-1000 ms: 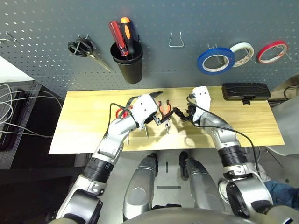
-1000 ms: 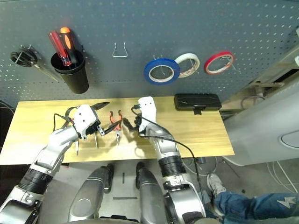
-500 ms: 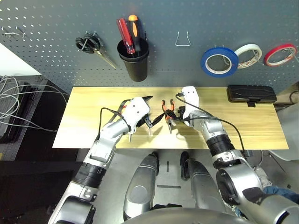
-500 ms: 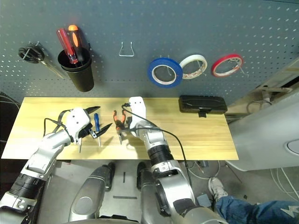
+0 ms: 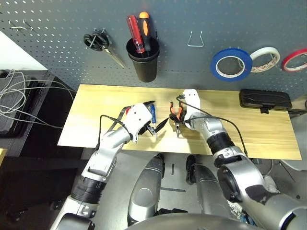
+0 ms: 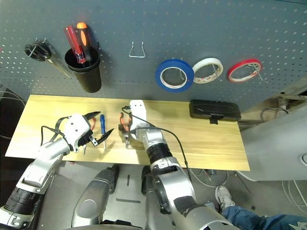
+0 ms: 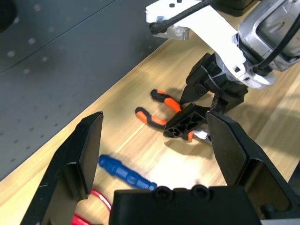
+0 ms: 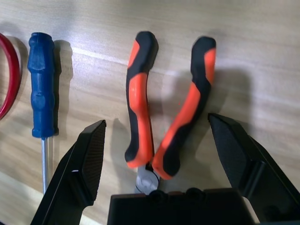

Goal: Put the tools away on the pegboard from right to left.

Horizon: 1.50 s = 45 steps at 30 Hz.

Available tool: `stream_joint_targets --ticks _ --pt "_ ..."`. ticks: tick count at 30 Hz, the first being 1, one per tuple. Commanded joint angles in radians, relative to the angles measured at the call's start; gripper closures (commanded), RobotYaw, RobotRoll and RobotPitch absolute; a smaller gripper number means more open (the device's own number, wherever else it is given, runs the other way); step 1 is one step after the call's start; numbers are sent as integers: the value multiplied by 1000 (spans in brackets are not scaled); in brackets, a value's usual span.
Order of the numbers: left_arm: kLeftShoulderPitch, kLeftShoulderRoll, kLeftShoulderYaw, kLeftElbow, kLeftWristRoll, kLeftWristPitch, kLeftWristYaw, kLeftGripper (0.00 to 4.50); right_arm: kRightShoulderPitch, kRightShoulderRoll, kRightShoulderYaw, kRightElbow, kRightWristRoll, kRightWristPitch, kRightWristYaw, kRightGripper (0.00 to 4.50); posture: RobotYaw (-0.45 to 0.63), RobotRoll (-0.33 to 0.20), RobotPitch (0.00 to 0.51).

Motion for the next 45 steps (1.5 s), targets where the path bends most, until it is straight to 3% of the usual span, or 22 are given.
stream_joint_targets --ticks 1,9,14,23,28,34,38,45 --pt "18 -8 -8 -9 10 10 7 0 -9 15 -14 51 -3 38 -33 13 308 0 353" --pt "-3 -26 -14 23 13 -6 12 0 -46 -4 -3 95 -31 88 -86 13 280 0 339" --pt "-24 -35 -21 54 15 -21 6 0 -52 -18 1 100 -45 114 -83 1630 260 0 331" --pt "-61 -53 -27 103 1 -71 -19 0 -44 -41 -15 46 -32 158 -72 1707 234 0 312" --pt "-56 -65 -17 95 -27 -128 -42 0 23 -69 -4 -151 -18 203 -27 1707 226 0 305" --pt "-39 -75 -8 74 -51 -170 -54 0 168 -141 26 -534 -4 273 39 1708 208 0 300" --pt "-29 -76 -6 84 -58 -214 -58 0 270 -217 69 -786 6 227 125 1710 188 0 296" --pt "-46 -74 -15 101 -62 -228 -82 0 343 -295 136 -1011 1 47 228 1829 165 0 290"
